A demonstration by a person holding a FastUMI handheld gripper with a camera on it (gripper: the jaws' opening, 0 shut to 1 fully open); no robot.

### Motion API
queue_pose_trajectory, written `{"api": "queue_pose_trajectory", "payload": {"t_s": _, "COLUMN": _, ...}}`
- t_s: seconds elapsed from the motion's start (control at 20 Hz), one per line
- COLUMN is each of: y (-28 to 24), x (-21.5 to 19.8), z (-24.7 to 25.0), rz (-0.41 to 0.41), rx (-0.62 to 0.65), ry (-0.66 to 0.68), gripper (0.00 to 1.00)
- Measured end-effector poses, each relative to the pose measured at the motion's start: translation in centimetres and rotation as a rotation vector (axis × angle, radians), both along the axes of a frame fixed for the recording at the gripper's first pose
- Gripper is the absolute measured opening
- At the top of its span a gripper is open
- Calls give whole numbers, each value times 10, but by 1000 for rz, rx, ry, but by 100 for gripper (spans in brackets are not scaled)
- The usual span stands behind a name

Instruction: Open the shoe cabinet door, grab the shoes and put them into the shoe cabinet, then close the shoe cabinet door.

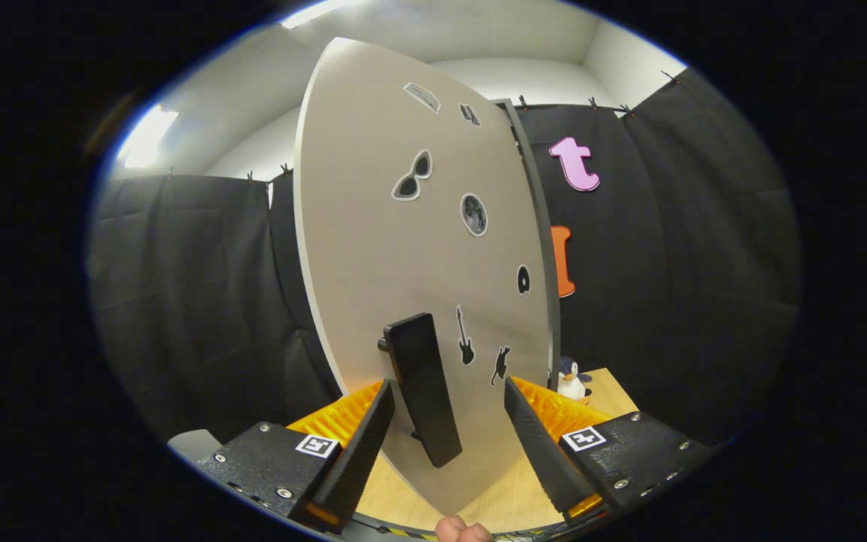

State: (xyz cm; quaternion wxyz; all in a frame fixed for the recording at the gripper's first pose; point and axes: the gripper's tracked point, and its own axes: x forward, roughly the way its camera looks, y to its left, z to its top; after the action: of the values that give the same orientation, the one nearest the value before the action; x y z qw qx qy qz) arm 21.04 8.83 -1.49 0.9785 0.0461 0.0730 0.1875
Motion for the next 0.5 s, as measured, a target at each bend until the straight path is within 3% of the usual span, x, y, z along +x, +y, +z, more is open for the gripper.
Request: {"api": "queue_pose_trajectory", "payload": {"t_s": 0.5, "y": 101, "x": 44, "z": 7, "rz": -19, "rx": 50, "ry": -30, "gripper": 94}}
